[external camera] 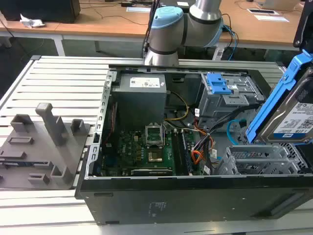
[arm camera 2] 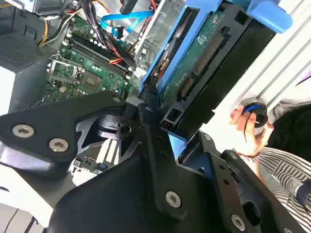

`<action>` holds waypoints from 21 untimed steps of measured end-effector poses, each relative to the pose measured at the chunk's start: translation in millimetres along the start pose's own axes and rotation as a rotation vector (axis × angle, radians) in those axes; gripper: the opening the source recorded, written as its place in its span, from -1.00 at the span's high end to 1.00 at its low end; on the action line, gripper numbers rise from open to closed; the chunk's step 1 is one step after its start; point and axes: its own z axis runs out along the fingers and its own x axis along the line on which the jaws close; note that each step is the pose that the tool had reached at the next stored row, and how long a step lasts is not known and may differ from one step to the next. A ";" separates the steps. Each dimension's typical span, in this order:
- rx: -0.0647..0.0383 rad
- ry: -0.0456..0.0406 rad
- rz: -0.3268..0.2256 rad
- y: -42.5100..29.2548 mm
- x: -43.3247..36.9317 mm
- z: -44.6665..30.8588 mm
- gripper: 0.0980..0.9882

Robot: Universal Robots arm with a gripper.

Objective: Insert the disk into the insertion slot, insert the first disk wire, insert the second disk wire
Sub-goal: 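Insert the disk into the insertion slot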

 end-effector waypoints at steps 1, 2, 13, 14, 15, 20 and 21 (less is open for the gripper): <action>0.000 0.0001 0.000 0.0 0.0 0.6 0.40; 0.000 0.0000 0.000 -0.1 0.0 2.9 0.40; 0.000 0.0001 0.000 -0.7 -0.1 18.5 0.40; 0.000 0.0002 0.000 -0.8 -0.1 18.9 0.40; 0.000 0.0001 0.000 -0.8 -0.1 19.7 0.40; 0.000 0.0001 0.000 -1.0 -0.1 26.0 0.40; 0.000 0.0001 0.000 -1.1 -0.1 27.6 0.40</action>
